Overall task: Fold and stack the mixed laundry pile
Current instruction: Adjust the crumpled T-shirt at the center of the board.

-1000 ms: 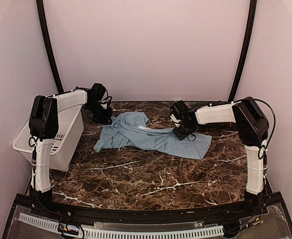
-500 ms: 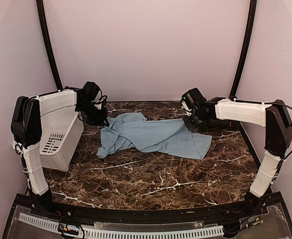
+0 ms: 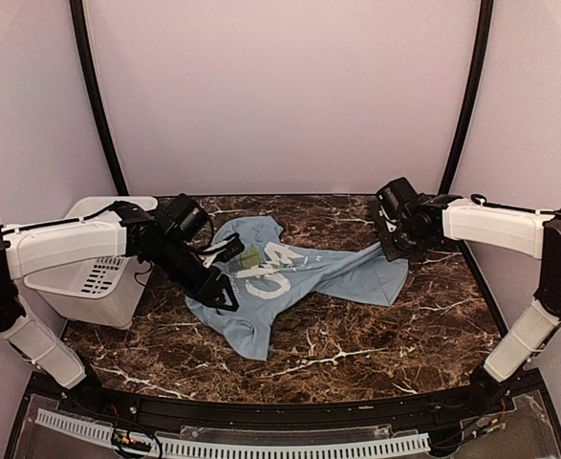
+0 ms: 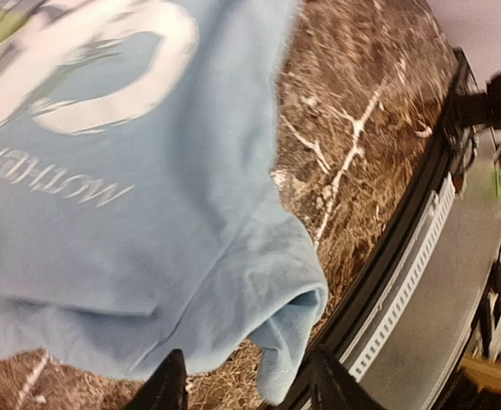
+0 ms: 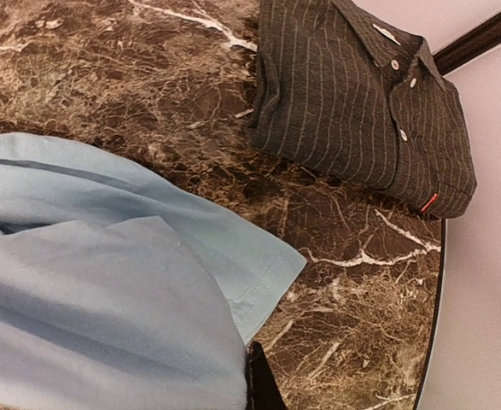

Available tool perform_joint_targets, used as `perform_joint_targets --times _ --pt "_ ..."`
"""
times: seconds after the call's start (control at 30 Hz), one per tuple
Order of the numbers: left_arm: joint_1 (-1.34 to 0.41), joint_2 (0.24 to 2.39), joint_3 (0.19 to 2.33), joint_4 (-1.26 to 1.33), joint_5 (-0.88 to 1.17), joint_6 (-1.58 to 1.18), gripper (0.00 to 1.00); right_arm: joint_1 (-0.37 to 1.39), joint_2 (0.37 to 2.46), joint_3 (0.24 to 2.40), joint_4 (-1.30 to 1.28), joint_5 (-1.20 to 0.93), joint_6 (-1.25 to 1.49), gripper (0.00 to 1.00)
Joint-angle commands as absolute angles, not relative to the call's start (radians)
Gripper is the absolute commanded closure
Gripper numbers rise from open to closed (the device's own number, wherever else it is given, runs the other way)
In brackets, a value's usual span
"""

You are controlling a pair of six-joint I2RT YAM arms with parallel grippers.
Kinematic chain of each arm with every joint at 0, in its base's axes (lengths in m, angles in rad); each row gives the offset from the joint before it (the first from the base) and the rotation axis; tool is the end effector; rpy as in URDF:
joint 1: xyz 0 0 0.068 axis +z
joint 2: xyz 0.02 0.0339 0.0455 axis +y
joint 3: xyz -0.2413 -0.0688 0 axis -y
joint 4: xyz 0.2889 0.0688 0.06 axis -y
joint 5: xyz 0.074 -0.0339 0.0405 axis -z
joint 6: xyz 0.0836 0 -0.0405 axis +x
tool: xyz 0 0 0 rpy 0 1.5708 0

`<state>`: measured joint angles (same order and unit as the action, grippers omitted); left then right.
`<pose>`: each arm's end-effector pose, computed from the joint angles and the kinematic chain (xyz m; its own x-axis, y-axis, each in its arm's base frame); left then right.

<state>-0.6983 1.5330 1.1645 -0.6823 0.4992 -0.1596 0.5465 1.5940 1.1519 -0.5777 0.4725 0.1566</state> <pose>0.2617 -0.2719 0.1786 -0.7749 0.4683 -0.4245 0.6315 0.6016 -0.4891 0.3531 0.1702 0.1589 -0.7594 -0.2994 -0.5776 -0.1425 0.9428 -0.3014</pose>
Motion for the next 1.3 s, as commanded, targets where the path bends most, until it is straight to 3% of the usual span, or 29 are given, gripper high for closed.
perform_joint_targets --times 0.0,0.17,0.33,0.6,0.67,0.73,0.83,0.9,1.03,1.1,1.13,1.2,1.27 --pt "-0.685 1.363 1.068 -0.586 0.329 -0.218 0.43 0.516 1.538 1.127 -0.568 0.492 0.202 1.0" --pt "-0.686 1.286 0.934 -0.443 0.21 -0.331 0.31 0.484 1.528 1.111 -0.577 0.503 0.22 1.0" --pt "-0.686 1.427 0.922 -0.475 0.107 -0.479 0.4 0.469 1.504 1.105 -0.568 0.497 0.226 1.0" --pt "-0.643 1.632 1.015 -0.566 -0.093 -0.613 0.36 0.461 1.477 1.081 -0.57 0.504 0.226 1.0" --pt "-0.612 1.661 1.013 -0.547 -0.08 -0.636 0.4 0.457 1.465 1.07 -0.57 0.503 0.228 1.0" --pt "-0.576 1.688 1.015 -0.518 -0.07 -0.643 0.57 0.454 1.456 1.061 -0.572 0.504 0.232 1.0" --pt "-0.5 1.757 1.058 -0.468 -0.037 -0.621 0.91 0.45 1.45 1.051 -0.565 0.486 0.234 1.0" --pt "-0.45 1.805 1.132 -0.462 -0.019 -0.593 0.99 0.452 1.452 1.055 -0.563 0.458 0.235 1.0" --pt "-0.413 1.877 1.355 -0.456 -0.077 -0.507 1.0 0.457 1.448 1.054 -0.54 0.38 0.228 1.0" --pt "-0.405 1.889 1.434 -0.474 -0.06 -0.454 0.91 0.462 1.449 1.055 -0.533 0.359 0.219 1.0" --pt "-0.406 1.883 1.447 -0.489 -0.056 -0.434 0.71 0.466 1.45 1.057 -0.534 0.36 0.218 1.0" --pt "-0.408 1.829 1.414 -0.476 -0.034 -0.437 0.47 0.47 1.443 1.057 -0.536 0.357 0.218 1.0" --pt "-0.412 1.729 1.3 -0.437 -0.008 -0.464 0.39 0.471 1.435 1.05 -0.535 0.357 0.219 1.0"
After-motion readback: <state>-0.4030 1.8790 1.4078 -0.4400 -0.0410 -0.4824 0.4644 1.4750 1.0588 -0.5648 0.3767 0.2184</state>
